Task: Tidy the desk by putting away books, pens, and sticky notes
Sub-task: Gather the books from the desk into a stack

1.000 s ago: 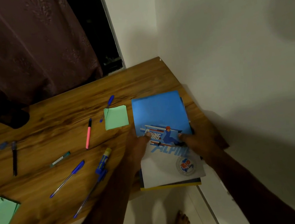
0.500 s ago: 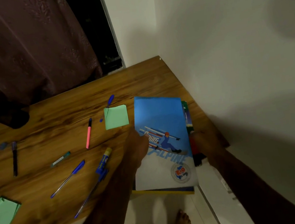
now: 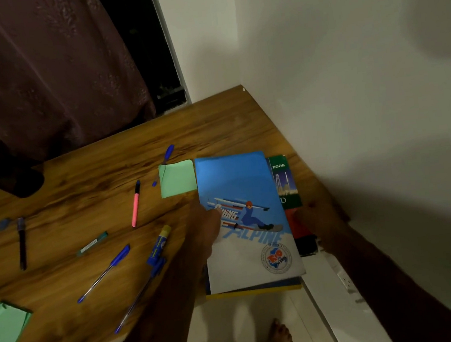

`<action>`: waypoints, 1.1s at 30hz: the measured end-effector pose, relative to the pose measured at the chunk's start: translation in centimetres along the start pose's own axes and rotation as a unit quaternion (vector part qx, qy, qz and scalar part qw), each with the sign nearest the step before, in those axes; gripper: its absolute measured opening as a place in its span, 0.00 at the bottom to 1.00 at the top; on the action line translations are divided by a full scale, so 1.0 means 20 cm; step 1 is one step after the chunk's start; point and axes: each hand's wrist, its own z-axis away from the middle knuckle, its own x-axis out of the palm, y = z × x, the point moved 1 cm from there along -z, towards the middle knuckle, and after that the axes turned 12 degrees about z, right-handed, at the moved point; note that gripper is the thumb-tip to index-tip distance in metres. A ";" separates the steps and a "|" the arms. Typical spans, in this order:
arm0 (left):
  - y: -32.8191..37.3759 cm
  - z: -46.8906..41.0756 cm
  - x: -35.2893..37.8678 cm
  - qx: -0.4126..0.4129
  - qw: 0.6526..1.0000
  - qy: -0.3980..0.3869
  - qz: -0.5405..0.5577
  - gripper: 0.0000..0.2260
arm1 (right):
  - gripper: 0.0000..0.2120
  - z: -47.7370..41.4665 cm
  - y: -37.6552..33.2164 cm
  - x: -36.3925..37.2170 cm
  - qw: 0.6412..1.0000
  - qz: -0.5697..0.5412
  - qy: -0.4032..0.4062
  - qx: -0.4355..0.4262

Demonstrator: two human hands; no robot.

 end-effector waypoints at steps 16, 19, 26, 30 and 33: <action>-0.01 0.00 -0.16 0.087 0.986 -0.025 0.139 0.14 | 0.16 0.24 -0.28 -0.18 0.972 0.145 0.072 -0.170; 0.07 -0.01 -0.20 0.115 0.983 -0.001 0.146 0.09 | 0.14 0.34 -0.38 -0.26 0.923 0.255 0.204 -0.207; 0.11 -0.01 -0.18 0.116 0.984 0.026 0.135 0.08 | 0.19 0.51 -0.54 -0.45 0.908 0.113 0.275 -0.294; 0.09 -0.04 -0.15 0.139 0.987 0.023 0.076 0.09 | 0.18 0.56 -0.53 -0.48 0.915 0.094 0.240 -0.309; 0.06 -0.06 -0.14 0.151 0.987 0.012 0.046 0.09 | 0.19 0.61 -0.53 -0.46 0.904 0.129 0.252 -0.322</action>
